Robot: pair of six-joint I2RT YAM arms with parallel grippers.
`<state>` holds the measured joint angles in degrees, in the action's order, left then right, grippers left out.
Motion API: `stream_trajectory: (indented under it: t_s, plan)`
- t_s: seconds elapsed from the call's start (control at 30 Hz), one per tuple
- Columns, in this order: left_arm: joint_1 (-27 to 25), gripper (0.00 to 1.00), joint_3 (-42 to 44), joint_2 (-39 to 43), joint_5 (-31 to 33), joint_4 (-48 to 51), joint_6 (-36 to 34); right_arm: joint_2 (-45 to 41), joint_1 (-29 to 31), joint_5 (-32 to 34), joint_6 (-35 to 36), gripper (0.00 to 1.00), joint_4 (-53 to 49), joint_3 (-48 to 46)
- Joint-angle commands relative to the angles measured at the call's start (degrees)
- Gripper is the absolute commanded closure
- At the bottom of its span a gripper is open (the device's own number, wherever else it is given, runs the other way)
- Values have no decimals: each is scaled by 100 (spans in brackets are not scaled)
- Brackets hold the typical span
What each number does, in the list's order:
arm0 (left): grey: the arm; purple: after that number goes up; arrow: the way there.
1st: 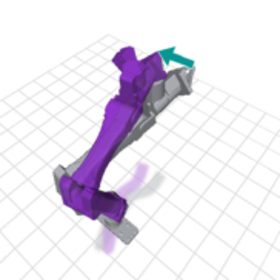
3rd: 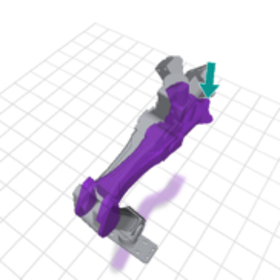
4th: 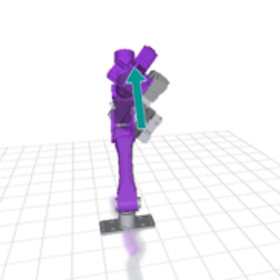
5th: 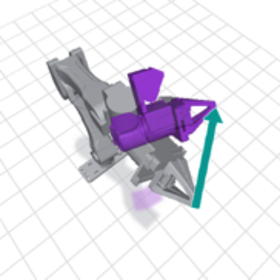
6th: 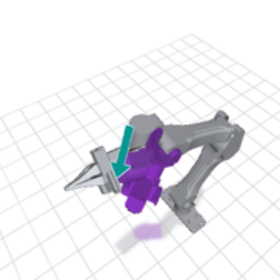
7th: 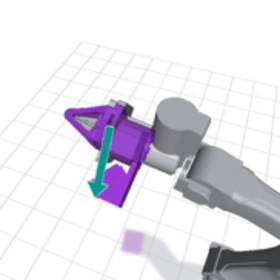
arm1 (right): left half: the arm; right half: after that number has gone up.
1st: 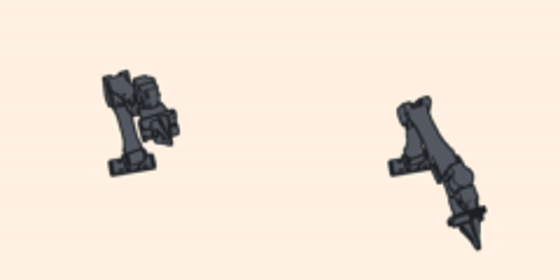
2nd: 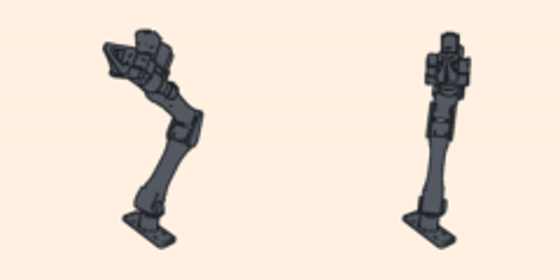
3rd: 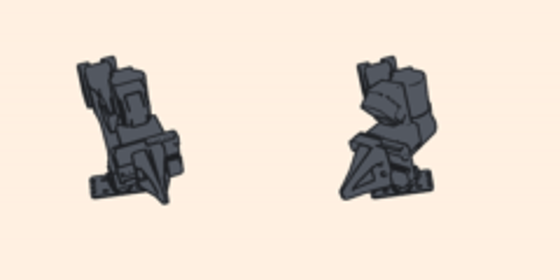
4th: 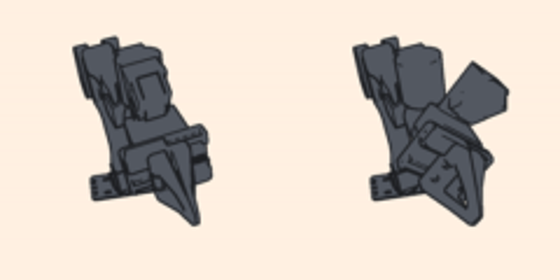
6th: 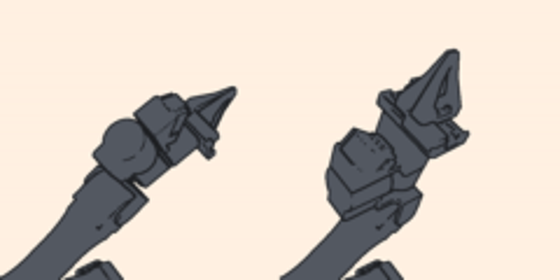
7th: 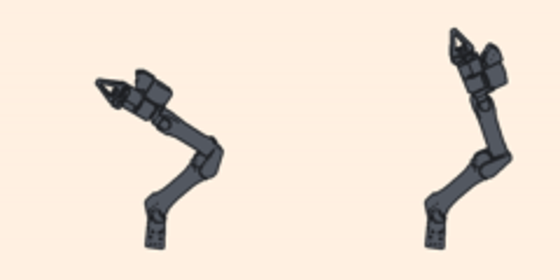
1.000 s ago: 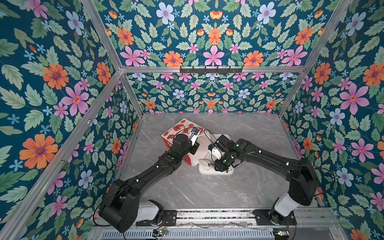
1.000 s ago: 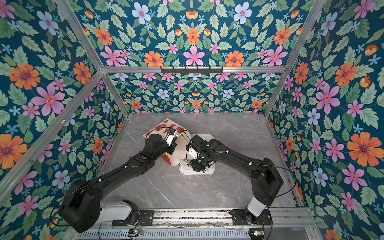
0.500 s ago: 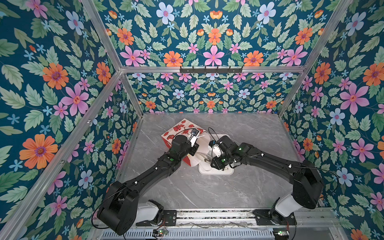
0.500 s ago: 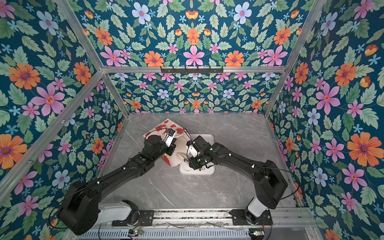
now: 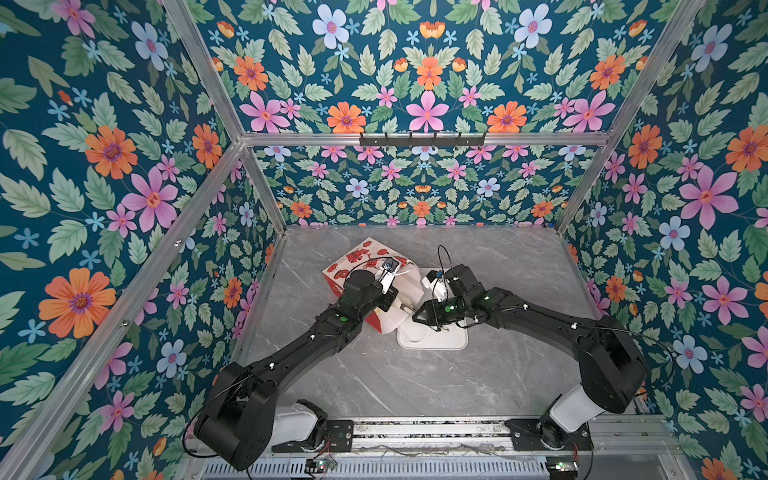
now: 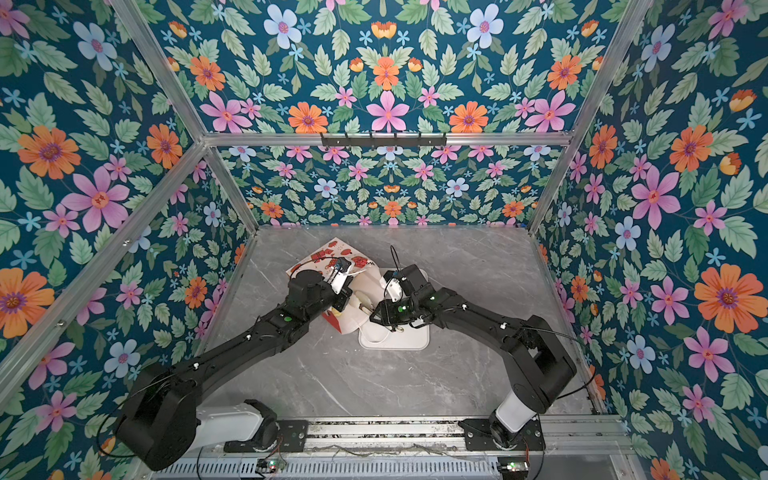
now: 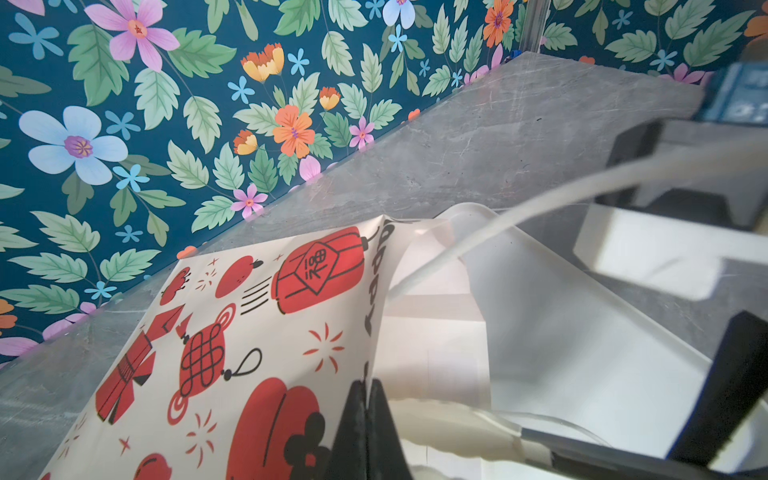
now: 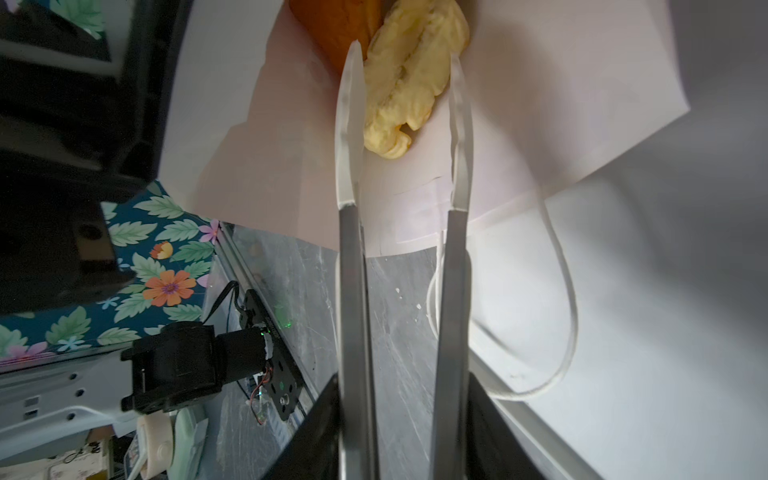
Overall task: Take the fake bread out of the paper bag
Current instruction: 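Insert the tongs into the bag and pinch the yellow bread with the right gripper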
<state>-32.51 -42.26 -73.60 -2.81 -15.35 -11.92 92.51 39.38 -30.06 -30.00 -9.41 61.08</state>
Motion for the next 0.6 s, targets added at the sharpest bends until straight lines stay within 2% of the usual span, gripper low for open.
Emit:
stream_trajectory:
  t_s: [0.0, 0.57]
  plan:
    - [-3, 100, -12, 4, -8, -31, 6, 95, 8, -360, -262, 57, 455, 44]
    - [-1, 100, -8, -13, -70, -48, 15, 704, -90, -725, -494, 55, 528, 182]
